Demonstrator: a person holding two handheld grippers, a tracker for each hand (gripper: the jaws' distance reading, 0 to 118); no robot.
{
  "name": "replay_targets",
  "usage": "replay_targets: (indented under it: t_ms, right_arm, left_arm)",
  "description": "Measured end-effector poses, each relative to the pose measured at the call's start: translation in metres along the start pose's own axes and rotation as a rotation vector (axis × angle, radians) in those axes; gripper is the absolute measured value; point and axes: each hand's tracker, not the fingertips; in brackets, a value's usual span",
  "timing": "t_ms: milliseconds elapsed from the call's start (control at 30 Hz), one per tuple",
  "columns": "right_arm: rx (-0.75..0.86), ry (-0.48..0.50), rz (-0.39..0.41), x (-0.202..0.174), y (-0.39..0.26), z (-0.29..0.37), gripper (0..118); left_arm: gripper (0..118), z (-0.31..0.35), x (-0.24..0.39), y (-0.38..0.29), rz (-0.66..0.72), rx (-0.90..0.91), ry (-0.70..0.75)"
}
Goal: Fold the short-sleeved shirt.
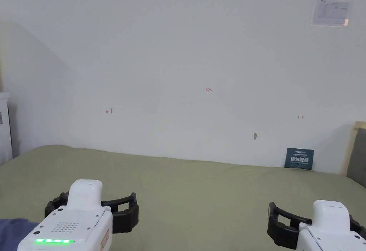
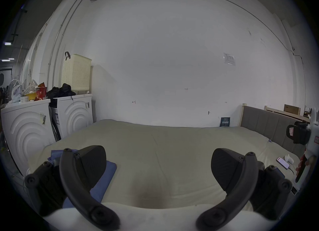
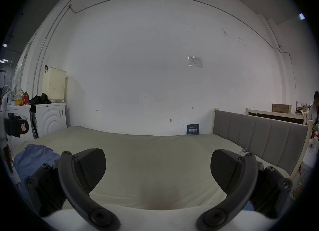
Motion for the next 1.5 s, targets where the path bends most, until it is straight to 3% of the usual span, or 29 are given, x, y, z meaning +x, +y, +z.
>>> replay_targets:
  t_ms: [1500]
  right_arm:
    - [-0.047, 0.012, -0.008, -0.003, -0.002, -0.004, 118]
  left_arm:
    - [118, 0.000, -0.002, -0.007, -0.010, -0.028, 0.000]
